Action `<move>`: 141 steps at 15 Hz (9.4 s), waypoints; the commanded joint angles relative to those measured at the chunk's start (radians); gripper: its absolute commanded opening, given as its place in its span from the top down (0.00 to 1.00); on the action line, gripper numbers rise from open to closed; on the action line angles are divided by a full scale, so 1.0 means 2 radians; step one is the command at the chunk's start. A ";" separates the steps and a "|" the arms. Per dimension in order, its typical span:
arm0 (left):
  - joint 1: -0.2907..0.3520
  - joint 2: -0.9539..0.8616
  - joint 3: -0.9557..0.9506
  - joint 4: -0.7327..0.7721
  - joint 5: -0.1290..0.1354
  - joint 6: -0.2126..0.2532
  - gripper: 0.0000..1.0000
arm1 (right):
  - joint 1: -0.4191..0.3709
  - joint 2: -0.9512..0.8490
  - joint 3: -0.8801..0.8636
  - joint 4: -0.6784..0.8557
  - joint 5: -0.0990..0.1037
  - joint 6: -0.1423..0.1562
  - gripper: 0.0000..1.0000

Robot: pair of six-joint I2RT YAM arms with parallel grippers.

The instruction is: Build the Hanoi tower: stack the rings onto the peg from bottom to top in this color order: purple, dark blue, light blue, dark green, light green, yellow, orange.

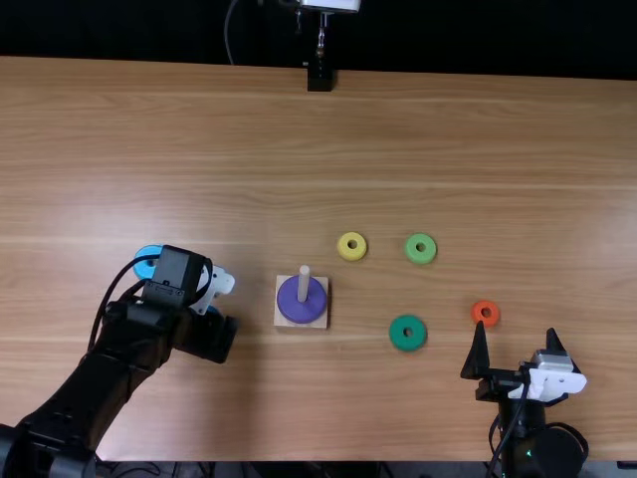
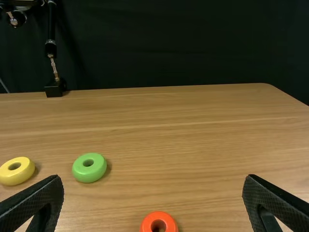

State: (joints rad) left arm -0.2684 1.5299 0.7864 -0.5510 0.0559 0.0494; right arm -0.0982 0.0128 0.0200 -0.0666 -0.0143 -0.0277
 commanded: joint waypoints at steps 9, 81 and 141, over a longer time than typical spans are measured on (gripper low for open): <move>-0.002 0.004 0.021 0.000 -0.021 0.008 0.91 | 0.002 -0.006 -0.002 -0.001 0.003 -0.001 0.00; -0.133 0.125 0.529 -0.304 -0.018 -0.132 0.00 | 0.002 -0.006 -0.002 -0.001 0.003 -0.001 0.00; 0.139 0.215 0.253 -0.083 -0.035 0.031 0.93 | 0.002 -0.006 -0.002 -0.001 0.003 -0.001 0.00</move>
State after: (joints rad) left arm 0.0193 1.9438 1.3132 -0.7197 0.0010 0.1009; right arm -0.0982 0.0128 0.0200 -0.0666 -0.0139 -0.0280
